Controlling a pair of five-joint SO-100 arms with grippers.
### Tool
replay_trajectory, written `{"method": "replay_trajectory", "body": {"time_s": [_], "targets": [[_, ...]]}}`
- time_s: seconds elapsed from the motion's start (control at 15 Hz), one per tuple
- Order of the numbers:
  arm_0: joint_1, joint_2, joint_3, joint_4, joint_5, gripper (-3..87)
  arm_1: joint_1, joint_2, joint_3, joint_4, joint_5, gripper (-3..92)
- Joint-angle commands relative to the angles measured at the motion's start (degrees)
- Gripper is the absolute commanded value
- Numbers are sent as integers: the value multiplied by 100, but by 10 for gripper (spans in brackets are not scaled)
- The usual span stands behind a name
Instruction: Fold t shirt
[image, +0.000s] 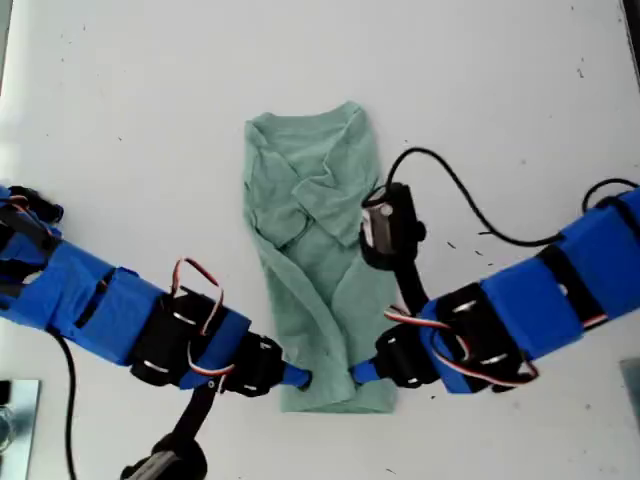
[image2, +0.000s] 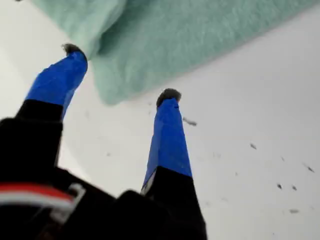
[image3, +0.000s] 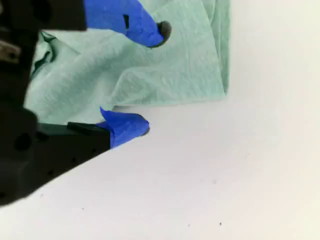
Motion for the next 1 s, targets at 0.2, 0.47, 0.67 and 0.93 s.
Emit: {"method": "replay_trajectory", "body": {"time_s": [0.2,0.47,0.67,0.93], "targets": [[167,-615,-431,-826,308,186,-299,-1063,-70,-1081,255,109],[290,-396,-562,-958,580,-1,-343,-844,-352,-747,-132,-4],[545,264,-659,-1107,940,-1,-527,343,-659,-483,-756,-4],[1072,694,-650,-1749,1037,-1,-1028,976,-765,-721,-817,-4]]}}
